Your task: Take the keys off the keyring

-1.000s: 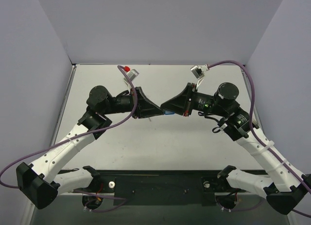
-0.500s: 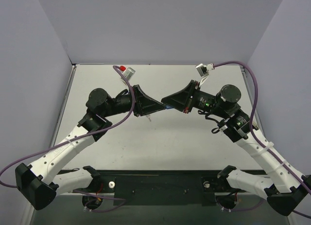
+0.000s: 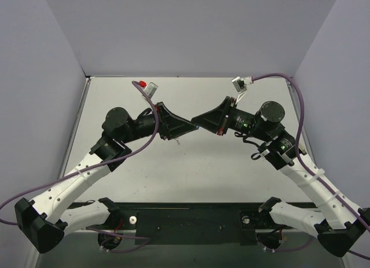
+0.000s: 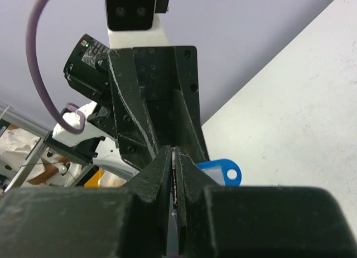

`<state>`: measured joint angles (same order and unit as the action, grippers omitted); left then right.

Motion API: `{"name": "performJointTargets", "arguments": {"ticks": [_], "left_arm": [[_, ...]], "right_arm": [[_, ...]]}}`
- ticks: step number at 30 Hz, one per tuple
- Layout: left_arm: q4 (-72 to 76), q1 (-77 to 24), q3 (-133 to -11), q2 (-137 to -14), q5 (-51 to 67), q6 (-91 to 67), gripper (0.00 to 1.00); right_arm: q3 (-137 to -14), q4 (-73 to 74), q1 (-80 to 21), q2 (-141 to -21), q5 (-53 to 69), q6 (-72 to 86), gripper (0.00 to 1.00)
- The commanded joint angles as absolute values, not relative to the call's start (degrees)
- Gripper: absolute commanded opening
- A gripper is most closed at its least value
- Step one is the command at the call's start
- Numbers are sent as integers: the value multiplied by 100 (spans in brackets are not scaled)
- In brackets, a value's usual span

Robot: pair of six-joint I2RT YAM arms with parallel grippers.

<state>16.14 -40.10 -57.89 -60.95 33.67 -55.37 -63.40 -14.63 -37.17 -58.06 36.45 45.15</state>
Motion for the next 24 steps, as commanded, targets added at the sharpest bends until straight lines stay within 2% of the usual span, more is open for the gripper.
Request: {"name": "performJointTargets", "arguments": {"ticks": [1, 7, 13, 17, 24], "left_arm": [[1065, -3955, -6170, -5880, 3067, -5072, 46], [485, -3850, -6495, -5906, 3612, -4808, 64], [-217, -3701, -6724, -5836, 4060, -4369, 75], [-650, -3569, -6917, -5871, 4385, -4044, 80], [-774, -3164, -7075, -5959, 4974, -3955, 78]], "right_arm": [[-6407, -1319, -3753, -5748, 3972, 4377, 0], [-6486, -1134, -3700, -5713, 4043, 4298, 0], [-6627, -731, -3639, -5652, 4148, 4114, 0], [-6732, -493, -3604, -5651, 4280, 3991, 0], [-6926, -299, -3604, -5678, 4561, 3911, 0]]}}
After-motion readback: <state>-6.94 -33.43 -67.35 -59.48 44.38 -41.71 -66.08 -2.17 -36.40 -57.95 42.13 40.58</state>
